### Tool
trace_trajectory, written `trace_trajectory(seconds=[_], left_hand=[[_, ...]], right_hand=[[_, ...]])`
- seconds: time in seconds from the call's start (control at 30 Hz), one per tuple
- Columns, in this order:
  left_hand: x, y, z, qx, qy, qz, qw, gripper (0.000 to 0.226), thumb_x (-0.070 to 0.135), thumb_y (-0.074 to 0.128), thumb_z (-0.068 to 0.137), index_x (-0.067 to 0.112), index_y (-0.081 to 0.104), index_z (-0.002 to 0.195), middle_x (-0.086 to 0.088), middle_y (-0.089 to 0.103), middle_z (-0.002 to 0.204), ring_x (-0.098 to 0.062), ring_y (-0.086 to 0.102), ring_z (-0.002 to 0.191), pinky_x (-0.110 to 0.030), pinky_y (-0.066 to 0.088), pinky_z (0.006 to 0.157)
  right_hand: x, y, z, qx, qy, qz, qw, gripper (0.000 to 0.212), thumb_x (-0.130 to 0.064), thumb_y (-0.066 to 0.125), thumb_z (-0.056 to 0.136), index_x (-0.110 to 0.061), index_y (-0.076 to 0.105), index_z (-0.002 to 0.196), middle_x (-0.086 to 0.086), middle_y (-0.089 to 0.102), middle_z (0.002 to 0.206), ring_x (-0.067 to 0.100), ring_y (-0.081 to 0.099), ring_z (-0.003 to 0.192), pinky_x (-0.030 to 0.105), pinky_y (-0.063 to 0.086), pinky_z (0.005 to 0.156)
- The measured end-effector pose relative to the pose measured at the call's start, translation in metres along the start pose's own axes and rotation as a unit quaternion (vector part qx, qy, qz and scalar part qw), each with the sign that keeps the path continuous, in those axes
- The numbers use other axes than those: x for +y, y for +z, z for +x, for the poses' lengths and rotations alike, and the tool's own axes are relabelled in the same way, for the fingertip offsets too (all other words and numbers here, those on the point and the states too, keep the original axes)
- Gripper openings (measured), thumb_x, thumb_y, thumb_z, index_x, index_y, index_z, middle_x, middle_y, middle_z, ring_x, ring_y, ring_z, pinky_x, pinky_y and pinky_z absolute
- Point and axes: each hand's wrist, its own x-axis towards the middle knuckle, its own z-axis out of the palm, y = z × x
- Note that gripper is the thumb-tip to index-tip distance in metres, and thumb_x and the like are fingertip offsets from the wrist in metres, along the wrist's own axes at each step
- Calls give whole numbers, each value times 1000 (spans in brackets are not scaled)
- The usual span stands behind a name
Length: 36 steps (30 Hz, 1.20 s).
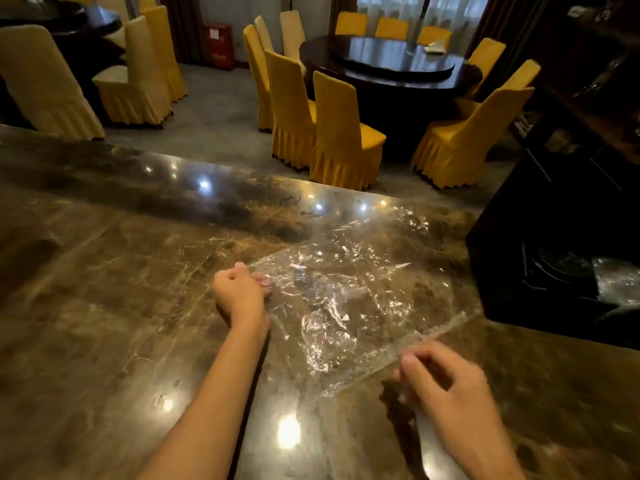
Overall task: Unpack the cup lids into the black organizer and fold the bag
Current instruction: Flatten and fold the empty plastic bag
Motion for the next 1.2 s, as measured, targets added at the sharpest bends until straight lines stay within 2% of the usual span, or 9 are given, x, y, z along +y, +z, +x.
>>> trace_trajectory(seconds=[0.1, 0.27, 0.37, 0.5, 0.63, 0.83, 1.0, 1.13, 1.2], left_hand=[[-4, -24, -1, 41, 7, -65, 997, 14, 9, 50, 97, 21, 51, 90, -8, 67, 71, -10, 63, 42, -21, 44, 37], [-25, -76, -24, -79, 71, -2, 994, 32, 2, 58, 91, 33, 49, 94, -7, 65, 70, -12, 60, 46, -27, 49, 45], [-30, -105, -40, -125, 82, 49, 988, 35, 5, 65, 91, 38, 55, 90, -4, 68, 62, -12, 61, 47, -26, 51, 43], [-29, -127, -57, -156, 62, 68, 984, 26, 7, 69, 89, 30, 59, 96, -13, 69, 63, -14, 61, 48, -23, 51, 43], [-26, -132, -66, -180, 43, 79, 979, 23, 6, 71, 89, 24, 60, 98, -9, 67, 60, -14, 59, 46, -24, 48, 40], [-22, -146, -69, -221, 50, 168, 959, 32, -2, 70, 88, 27, 55, 91, -7, 64, 51, -12, 53, 37, -22, 40, 35], [-22, -158, -80, -315, 47, 285, 904, 36, 3, 73, 86, 33, 55, 77, -9, 62, 49, -15, 54, 37, -19, 39, 35], [-14, -154, -90, -273, 236, 445, 820, 20, 24, 78, 79, 27, 58, 79, 5, 57, 50, -6, 47, 44, -29, 43, 50], [-8, -135, -106, -261, 362, 447, 775, 26, 19, 75, 83, 29, 53, 74, 13, 53, 60, -5, 47, 57, -20, 39, 56]], right_hand=[[15, 35, -16, -49, 84, 55, 994, 18, -8, 62, 91, -24, 68, 86, 10, 72, 69, 25, 67, 52, 38, 56, 52], [31, 52, -22, -35, 208, 222, 952, 10, -3, 57, 95, -7, 54, 104, 19, 72, 72, 32, 63, 47, 30, 50, 41], [30, 48, -17, -4, 244, 275, 930, 14, -14, 58, 98, -1, 55, 104, 20, 74, 76, 31, 66, 50, 28, 51, 40], [30, 37, -9, 31, 270, 318, 908, 24, -21, 57, 99, 1, 56, 91, 21, 73, 74, 23, 63, 43, 22, 45, 34], [39, 30, -7, 28, 269, 331, 904, 20, -16, 57, 99, 1, 58, 88, 18, 69, 68, 16, 54, 41, 20, 40, 32], [54, 6, -12, 36, 240, 259, 935, 38, -5, 60, 94, -12, 63, 57, 14, 55, 53, 15, 37, 34, 16, 24, 29], [66, -26, -32, 27, 283, 199, 938, 27, -4, 58, 95, -3, 56, 68, 11, 55, 49, 13, 37, 29, 13, 22, 30], [55, -41, -39, 150, 209, -125, 958, 30, -24, 60, 96, -7, 54, 72, 6, 57, 60, 17, 47, 49, 27, 33, 43], [33, -29, -40, 237, 125, -195, 943, 28, -31, 57, 94, -19, 51, 70, 0, 56, 62, 15, 50, 55, 28, 34, 46]])
